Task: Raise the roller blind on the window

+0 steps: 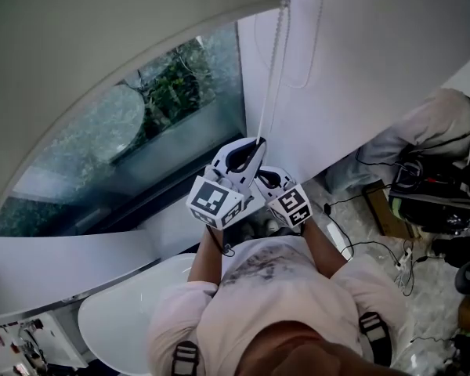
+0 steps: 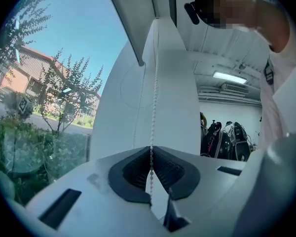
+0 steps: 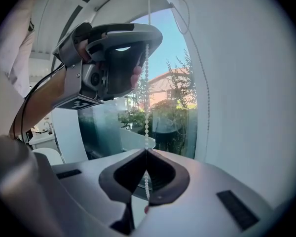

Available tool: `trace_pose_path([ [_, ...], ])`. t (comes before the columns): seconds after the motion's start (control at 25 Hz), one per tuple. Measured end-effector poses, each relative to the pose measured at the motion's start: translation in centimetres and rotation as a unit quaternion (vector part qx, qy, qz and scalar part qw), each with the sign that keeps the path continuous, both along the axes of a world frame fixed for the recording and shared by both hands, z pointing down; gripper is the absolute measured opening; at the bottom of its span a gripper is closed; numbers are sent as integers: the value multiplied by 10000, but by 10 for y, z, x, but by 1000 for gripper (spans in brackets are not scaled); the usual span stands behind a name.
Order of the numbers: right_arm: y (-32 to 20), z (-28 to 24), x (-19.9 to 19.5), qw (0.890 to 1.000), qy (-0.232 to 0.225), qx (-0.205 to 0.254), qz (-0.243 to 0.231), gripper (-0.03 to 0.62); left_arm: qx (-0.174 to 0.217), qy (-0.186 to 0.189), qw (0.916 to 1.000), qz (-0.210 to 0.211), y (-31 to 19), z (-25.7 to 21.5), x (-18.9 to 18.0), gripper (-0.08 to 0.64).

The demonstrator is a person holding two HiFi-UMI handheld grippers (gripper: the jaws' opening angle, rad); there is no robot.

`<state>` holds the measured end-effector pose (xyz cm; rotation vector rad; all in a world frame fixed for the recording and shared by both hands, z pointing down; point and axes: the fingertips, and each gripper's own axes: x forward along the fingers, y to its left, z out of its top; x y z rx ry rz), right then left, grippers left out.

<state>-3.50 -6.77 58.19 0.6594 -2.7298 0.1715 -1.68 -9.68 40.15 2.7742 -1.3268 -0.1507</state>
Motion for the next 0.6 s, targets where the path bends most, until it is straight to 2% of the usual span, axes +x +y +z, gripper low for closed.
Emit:
trace_pose_path([
  [0.6,18,76,4,9954,724,-612,-163,61,-495,-114,9987,-90,11,77,-8,11],
])
